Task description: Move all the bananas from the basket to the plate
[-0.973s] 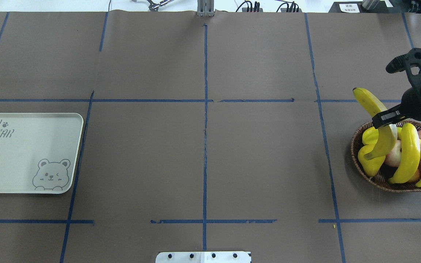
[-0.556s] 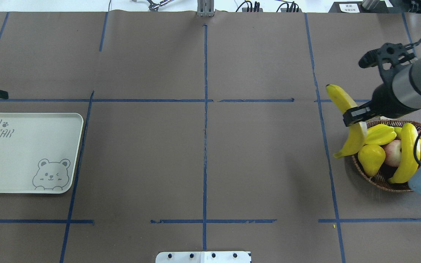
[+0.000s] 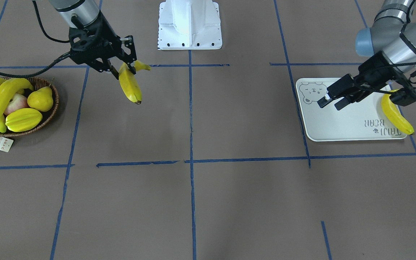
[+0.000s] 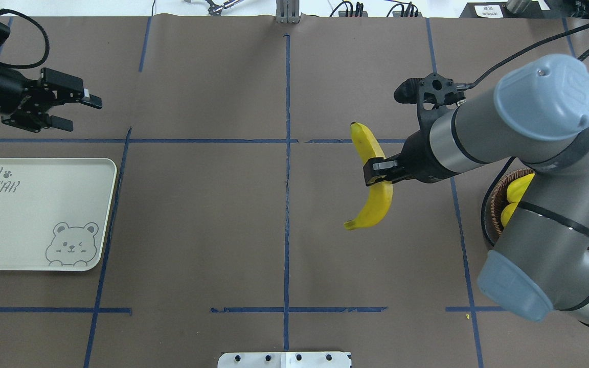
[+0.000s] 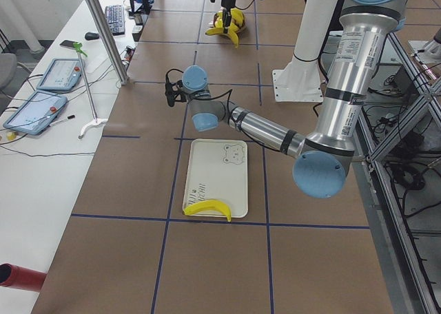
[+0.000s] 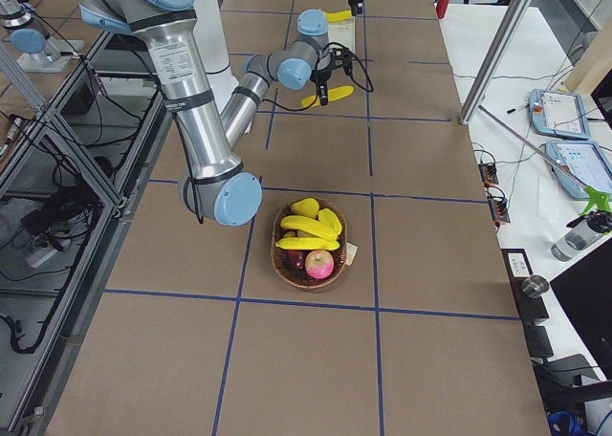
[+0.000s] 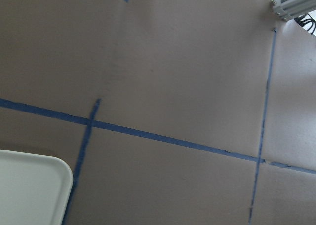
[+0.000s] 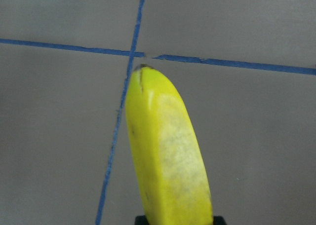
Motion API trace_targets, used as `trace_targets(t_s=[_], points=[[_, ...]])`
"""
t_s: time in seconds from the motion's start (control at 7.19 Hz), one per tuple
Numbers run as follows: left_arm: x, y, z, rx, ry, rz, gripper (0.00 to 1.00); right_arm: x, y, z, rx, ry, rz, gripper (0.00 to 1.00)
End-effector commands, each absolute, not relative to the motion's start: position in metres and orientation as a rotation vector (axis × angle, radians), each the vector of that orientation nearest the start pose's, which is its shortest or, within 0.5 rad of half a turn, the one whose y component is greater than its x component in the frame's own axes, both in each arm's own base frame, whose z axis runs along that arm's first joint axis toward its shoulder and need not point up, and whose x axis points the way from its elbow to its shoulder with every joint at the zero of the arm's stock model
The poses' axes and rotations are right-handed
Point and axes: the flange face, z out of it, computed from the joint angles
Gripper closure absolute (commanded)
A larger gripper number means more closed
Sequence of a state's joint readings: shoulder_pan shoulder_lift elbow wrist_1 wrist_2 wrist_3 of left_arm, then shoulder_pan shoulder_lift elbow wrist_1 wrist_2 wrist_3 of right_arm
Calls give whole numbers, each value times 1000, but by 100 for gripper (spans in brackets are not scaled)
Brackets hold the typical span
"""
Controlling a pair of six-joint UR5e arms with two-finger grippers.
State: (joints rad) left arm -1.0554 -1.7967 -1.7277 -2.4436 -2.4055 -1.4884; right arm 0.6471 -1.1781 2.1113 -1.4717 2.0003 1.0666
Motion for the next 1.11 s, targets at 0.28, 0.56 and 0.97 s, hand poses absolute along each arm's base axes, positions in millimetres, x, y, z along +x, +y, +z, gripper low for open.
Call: trace_targets(t_s=[0.28, 0.56, 0.97], points=[[305, -499, 260, -14, 1475, -418, 1, -447, -380, 153, 243, -1176, -1, 99], [325, -494, 226, -46, 1515, -428, 5, -475, -373, 135, 280, -1160, 35, 99], [380, -469, 205, -40, 1536, -450, 8, -507, -379, 96, 280, -1129, 44, 99]])
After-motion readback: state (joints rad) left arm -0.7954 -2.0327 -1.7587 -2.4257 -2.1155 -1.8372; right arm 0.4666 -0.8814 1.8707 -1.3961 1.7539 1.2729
